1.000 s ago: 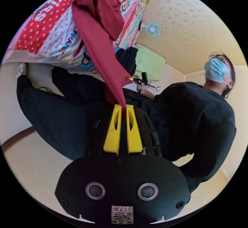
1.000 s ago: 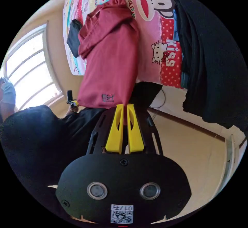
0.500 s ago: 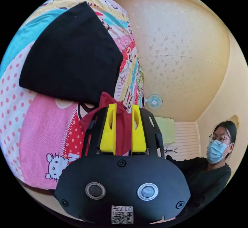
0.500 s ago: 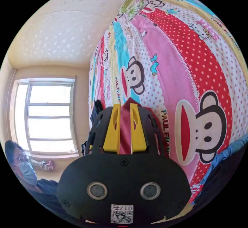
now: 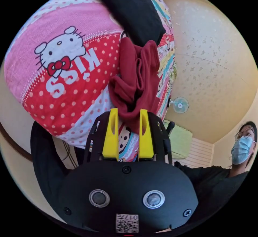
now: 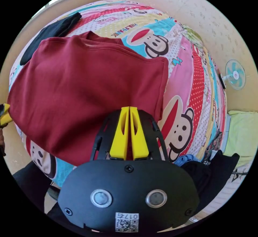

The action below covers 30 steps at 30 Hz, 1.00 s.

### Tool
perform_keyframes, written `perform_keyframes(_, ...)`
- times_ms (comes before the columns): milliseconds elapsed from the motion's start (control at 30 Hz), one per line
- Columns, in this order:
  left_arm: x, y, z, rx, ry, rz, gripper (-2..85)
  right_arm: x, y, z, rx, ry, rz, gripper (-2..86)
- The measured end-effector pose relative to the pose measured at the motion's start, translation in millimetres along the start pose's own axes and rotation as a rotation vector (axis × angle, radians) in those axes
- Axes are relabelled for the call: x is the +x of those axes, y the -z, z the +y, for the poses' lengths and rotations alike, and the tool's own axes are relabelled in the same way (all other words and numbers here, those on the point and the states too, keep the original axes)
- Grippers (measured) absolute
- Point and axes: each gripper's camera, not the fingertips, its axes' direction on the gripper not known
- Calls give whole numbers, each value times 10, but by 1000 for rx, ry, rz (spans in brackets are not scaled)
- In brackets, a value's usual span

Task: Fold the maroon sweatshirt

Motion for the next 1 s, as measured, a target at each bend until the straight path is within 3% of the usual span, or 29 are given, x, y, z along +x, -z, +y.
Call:
perform_keyframes(67, 137, -45, -128, -12, -90, 7, 69, -119, -59, -194, -39, 27, 61, 5)
perform_keyframes(133, 603, -264, -209, -98, -315, 9, 58, -10, -79, -352, -59, -92, -10, 5)
perform_keyframes(300, 1611, -1468, 204, -405, -797, -69, 54, 898, -232, 17, 43, -673, -531, 6)
perform_keyframes(400, 1704, -2494, 615, -624, -923, -40, 59, 1010, -483, 477, 63, -780, -562, 8)
perform_keyframes(533, 1421, -3299, 972, -776, -925, 108, 69, 936, -792, 776, -25, -751, -541, 14)
perform_keyframes(633, 884, -3332, 830, -658, -792, 82, 99, 927, -1146, 1028, -88, -835, -647, 34)
perform_keyframes(800, -370, -3121, 376, -387, -494, -199, 170, 802, -1965, 1284, -103, -989, -1003, 91)
perform_keyframes(867, -806, -3276, 243, -423, -404, -260, 199, 755, -2232, 1282, -48, -1040, -1152, 117)
perform_keyframes(1000, -1555, -4026, 197, -602, -272, -194, 208, 589, -2952, 1191, 80, -1209, -1470, 177)
